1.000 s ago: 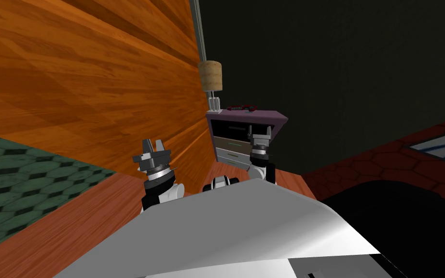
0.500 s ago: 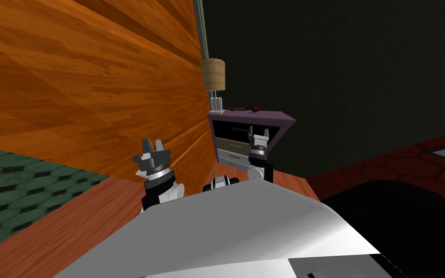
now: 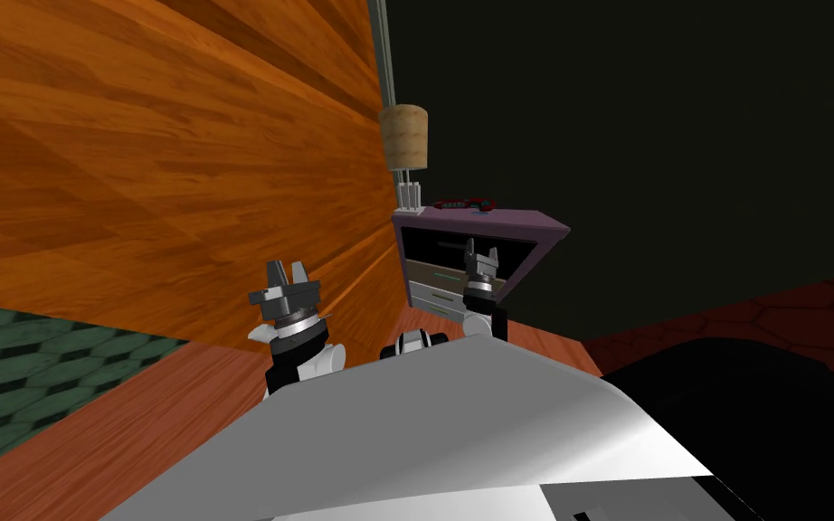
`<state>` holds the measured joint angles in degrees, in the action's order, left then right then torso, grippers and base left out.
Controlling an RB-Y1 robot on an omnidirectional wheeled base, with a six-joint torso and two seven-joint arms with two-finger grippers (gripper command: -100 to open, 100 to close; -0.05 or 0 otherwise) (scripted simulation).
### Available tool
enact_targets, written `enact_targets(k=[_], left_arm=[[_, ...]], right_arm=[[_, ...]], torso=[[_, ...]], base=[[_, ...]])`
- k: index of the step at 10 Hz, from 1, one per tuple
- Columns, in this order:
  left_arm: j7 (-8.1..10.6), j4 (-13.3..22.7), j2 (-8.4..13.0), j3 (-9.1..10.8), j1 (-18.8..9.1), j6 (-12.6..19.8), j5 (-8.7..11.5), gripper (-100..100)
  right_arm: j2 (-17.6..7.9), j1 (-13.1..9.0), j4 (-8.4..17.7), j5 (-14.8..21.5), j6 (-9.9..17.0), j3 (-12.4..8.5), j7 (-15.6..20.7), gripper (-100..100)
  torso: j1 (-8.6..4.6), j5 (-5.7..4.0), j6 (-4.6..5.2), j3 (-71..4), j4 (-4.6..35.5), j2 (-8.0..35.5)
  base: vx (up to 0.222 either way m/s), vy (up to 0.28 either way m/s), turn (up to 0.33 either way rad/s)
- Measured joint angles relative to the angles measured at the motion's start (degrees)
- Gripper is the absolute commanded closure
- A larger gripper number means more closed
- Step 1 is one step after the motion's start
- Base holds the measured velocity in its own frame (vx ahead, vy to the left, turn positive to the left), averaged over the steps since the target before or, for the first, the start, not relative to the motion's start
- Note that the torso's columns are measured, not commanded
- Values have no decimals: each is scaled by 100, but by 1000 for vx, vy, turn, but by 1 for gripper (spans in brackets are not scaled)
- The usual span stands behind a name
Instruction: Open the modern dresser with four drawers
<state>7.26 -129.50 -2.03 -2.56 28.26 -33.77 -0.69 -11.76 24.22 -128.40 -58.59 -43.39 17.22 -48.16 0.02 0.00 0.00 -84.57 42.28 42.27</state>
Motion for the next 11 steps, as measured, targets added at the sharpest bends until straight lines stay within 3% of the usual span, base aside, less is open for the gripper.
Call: enact_targets(k=[11], left_arm=[[0,2,1,-2,4,-1,-1,0]], right_arm=[[251,-93,168,-1653,-395,551,-1385,-100]], torso=[[3,1,0,-5,-2,-8]], base=[[68,11,42]])
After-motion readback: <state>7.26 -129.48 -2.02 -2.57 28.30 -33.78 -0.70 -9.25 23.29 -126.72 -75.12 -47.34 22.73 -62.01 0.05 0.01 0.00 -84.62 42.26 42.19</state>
